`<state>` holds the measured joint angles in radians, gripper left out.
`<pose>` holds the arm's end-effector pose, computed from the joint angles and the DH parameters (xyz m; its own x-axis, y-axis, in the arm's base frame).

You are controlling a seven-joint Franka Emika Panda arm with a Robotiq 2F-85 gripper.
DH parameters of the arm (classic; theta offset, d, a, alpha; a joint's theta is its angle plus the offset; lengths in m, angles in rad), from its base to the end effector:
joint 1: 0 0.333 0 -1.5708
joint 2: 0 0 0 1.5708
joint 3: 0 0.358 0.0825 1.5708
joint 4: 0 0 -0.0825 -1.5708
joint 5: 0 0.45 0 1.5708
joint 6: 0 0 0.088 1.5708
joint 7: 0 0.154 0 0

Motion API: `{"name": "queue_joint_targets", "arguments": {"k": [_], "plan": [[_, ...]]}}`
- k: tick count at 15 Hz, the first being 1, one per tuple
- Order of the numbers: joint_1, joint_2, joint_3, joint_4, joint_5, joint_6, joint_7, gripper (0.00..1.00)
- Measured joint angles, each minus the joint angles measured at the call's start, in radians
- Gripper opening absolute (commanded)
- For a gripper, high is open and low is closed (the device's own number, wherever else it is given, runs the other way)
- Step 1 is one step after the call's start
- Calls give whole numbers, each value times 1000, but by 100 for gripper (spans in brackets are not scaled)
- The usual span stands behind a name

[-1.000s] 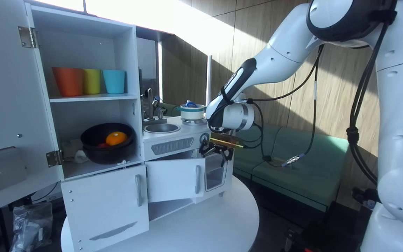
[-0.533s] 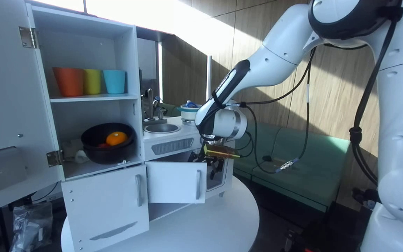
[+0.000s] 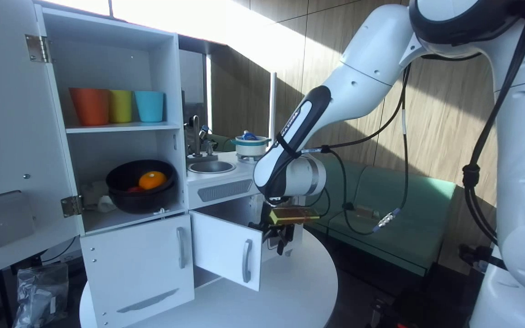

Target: Close the oven door then open the middle cabinet door.

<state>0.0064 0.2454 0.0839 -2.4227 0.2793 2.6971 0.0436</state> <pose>0.5357 0.0473 0.1462 0.9786 -0.2056 0.0024 -0.2031 -0.9683 -0.1457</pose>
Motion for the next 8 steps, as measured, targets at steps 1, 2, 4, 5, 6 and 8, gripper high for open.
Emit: {"name": "queue_joint_targets", "arguments": {"k": [1, 2, 4, 5, 6, 8], "plan": [[12, -6, 3, -11, -15, 3, -1, 100], [24, -10, 6, -20, -31, 12, -1, 100], [51, -12, 13, -28, -64, 39, 0, 100], [64, -12, 17, -28, -78, 48, 0, 100], [75, -12, 22, -28, -90, 59, 0, 100], [96, -11, 37, -28, -109, 96, -2, 100]]}}
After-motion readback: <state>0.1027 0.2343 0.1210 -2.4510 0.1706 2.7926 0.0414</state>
